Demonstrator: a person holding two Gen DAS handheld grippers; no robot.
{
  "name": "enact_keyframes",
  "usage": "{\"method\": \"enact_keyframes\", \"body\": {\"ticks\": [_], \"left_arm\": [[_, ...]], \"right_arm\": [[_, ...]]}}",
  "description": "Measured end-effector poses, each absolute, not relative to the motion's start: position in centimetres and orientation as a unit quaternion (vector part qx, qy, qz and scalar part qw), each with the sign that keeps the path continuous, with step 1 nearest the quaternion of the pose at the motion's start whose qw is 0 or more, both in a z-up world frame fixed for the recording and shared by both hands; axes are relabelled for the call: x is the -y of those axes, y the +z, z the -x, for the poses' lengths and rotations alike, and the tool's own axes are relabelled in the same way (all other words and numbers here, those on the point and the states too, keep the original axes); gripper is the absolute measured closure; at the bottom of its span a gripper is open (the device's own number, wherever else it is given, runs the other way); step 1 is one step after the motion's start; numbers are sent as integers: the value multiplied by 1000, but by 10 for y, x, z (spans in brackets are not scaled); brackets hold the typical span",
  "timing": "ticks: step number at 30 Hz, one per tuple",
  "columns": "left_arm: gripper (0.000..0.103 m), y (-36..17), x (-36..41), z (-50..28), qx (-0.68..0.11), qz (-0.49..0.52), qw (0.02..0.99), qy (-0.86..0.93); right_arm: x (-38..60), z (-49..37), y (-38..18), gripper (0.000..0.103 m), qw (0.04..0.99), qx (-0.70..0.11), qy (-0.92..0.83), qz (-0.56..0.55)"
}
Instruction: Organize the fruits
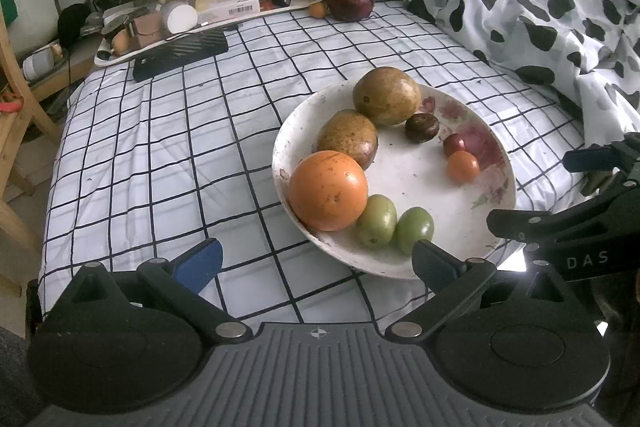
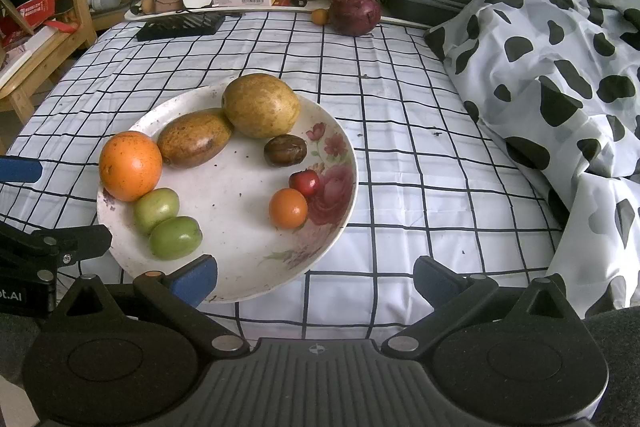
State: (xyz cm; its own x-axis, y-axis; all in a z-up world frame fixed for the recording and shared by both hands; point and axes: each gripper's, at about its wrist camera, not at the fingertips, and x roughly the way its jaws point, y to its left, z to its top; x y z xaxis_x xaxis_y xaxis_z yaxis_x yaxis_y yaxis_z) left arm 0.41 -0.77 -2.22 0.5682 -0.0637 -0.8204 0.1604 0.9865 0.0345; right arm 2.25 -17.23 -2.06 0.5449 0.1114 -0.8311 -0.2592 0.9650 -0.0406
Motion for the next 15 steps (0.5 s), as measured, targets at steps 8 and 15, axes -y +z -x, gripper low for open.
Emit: {"method": "enact_keyframes", "body": {"ticks": [8, 15], "left_arm": [[0, -22, 8, -4, -460, -53, 884, -64], [0, -23, 7, -4, -462, -52, 883, -63]], "right_arm": [[172, -23, -20, 0, 875, -465, 106, 79], [172, -23, -20, 0, 875, -465, 106, 80]]}}
